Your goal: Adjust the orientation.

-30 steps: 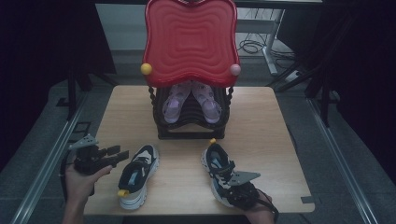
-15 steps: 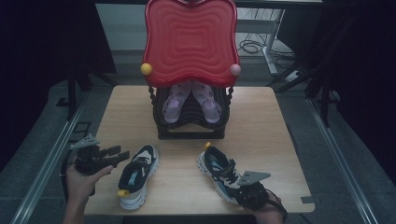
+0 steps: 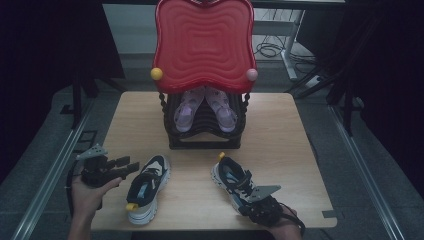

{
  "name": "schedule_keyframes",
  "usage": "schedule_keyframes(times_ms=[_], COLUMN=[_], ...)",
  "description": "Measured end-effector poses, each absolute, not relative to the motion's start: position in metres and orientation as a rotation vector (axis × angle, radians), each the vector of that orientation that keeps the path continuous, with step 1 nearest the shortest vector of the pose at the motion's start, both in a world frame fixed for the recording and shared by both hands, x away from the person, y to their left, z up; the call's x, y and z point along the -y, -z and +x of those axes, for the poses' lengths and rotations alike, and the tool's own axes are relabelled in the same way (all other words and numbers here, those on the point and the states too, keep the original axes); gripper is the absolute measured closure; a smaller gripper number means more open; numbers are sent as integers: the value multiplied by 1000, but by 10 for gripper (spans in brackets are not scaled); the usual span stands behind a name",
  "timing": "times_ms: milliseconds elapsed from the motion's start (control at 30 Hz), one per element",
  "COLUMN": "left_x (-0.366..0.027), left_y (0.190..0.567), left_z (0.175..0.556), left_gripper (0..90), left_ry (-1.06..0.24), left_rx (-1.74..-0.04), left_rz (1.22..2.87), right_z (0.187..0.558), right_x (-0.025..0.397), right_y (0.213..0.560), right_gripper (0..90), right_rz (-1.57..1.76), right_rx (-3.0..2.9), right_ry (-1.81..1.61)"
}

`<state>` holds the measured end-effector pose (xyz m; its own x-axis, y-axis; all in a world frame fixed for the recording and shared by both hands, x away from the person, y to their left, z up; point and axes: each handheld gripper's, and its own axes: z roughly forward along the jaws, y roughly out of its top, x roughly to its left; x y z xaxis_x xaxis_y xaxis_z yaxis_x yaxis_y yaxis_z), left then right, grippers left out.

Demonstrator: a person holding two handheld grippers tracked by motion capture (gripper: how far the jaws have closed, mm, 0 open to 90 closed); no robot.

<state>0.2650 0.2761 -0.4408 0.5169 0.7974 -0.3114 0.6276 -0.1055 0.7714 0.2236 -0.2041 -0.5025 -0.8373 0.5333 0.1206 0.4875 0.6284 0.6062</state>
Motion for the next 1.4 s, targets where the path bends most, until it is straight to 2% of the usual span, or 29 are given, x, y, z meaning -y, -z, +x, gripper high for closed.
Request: schedule_keyframes(times_ms=[767,1400], left_x=[-277,-275], left_y=[442,445], left_z=[266,268], left_gripper=[468,467], left_ry=[-219,-211], left_rx=[-1193,-1198], left_rz=[1814,1821], right_z=[256,307], right_x=[239,269], right_y=[498,500], right_gripper=[898,898], right_rz=[957,1096], right_rx=[-2781,-2776], right_ry=[-922,-815])
